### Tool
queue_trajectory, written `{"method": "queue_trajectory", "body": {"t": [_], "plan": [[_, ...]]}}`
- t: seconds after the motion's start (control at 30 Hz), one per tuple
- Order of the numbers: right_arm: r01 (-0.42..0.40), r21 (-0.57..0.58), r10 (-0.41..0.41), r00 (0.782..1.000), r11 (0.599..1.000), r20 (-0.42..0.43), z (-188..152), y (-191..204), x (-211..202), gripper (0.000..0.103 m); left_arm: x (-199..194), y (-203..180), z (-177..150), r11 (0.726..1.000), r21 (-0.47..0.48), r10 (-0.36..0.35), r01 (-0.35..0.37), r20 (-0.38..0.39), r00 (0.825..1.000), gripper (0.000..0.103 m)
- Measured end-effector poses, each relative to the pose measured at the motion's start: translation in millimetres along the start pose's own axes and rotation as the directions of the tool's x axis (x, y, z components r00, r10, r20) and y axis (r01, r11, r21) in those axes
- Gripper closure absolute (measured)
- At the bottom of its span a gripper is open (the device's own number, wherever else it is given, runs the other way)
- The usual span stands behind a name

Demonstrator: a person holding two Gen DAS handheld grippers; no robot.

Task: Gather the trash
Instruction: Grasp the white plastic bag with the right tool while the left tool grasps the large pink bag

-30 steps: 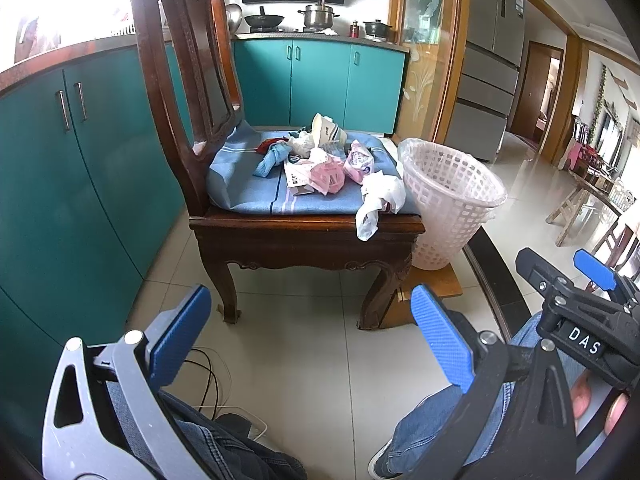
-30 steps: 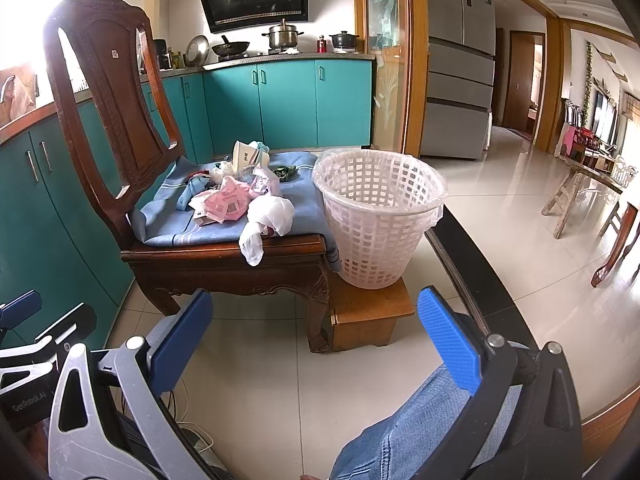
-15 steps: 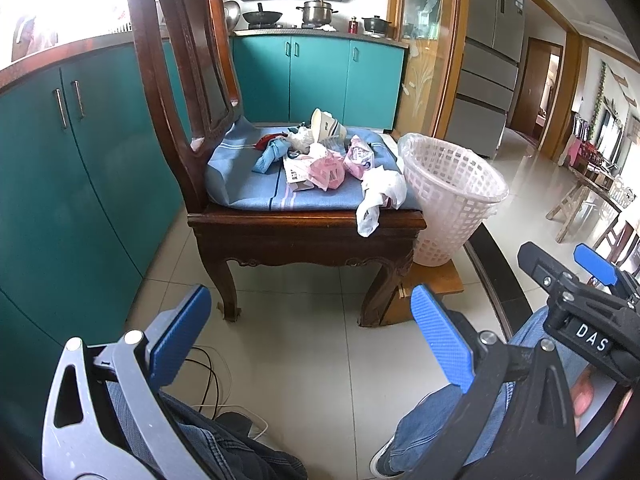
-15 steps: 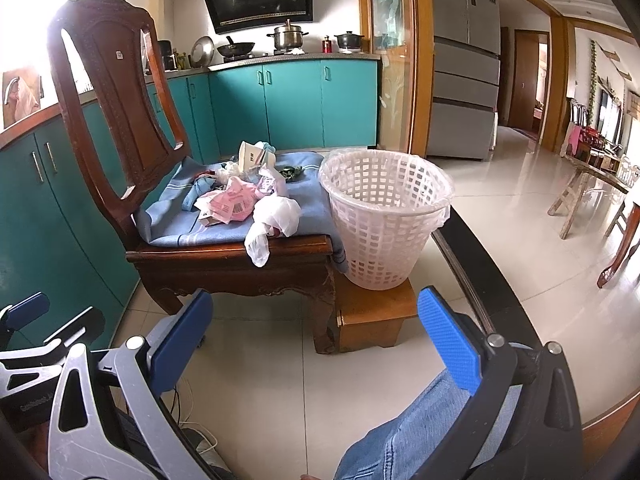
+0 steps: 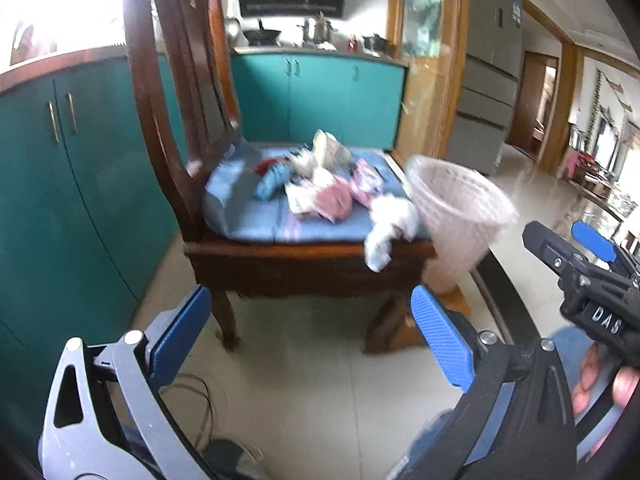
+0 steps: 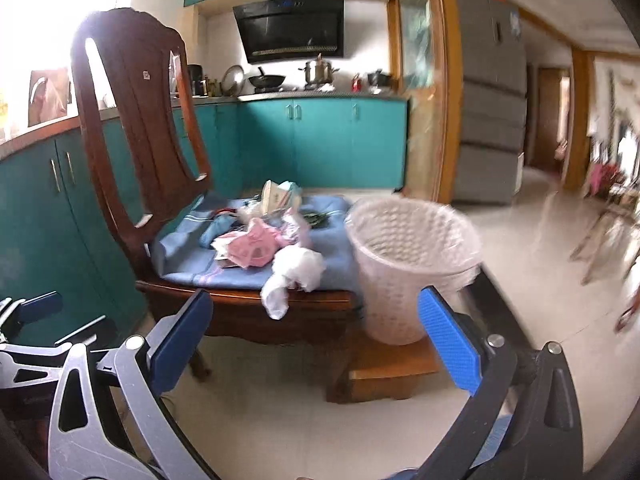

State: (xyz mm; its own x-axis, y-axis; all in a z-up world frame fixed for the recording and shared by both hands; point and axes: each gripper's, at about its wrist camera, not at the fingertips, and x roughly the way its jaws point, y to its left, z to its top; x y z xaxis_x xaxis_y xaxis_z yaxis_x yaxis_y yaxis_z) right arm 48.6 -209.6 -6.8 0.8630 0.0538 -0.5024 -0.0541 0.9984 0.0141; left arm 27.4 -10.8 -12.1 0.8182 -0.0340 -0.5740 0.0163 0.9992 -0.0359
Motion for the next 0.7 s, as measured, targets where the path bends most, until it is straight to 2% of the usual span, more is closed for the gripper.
{"method": "queue_trajectory", "body": {"t": [0.13,0.3,0.43,0.5,0.6,0.67,0.7], "plan": [[-0.036,0.046,0.039,0.997,0.998,-0.061,13.0,-8.0,47.8,0.003,28.7,8.7,18.4,1.000,-0.006,-0.023,0.023,-0.010,1.000,0.003],[-0.036,-0.014,0.034,0.990,0.999,-0.137,22.9,2.9,121.7,0.003,68.5,16.4,42.9,1.000,-0.007,0.008,-0.008,-0.031,0.999,0.003],[-0.037,-0.045,0.027,0.978,0.998,-0.205,20.8,9.3,174.7,0.003,102.3,16.5,58.2,1.000,0.008,-0.013,0.013,-0.087,0.996,0.003],[-0.037,-0.046,0.024,0.966,0.998,-0.259,15.7,11.2,205.5,0.003,119.5,14.1,65.5,0.999,0.029,-0.015,0.018,-0.111,0.994,0.003],[-0.037,-0.062,0.014,0.943,0.997,-0.333,6.4,14.7,240.8,0.019,149.8,9.8,74.8,0.997,0.067,-0.019,0.029,-0.155,0.988,0.003],[-0.069,-0.059,0.042,0.928,0.996,-0.371,0.5,14.9,253.5,0.057,162.8,7.1,80.2,0.996,0.078,-0.029,0.042,-0.156,0.987,0.003],[-0.088,-0.057,0.059,0.922,0.995,-0.382,-0.7,15.4,256.3,0.062,171.7,5.3,84.1,0.995,0.093,-0.020,0.035,-0.155,0.988,0.003]]}}
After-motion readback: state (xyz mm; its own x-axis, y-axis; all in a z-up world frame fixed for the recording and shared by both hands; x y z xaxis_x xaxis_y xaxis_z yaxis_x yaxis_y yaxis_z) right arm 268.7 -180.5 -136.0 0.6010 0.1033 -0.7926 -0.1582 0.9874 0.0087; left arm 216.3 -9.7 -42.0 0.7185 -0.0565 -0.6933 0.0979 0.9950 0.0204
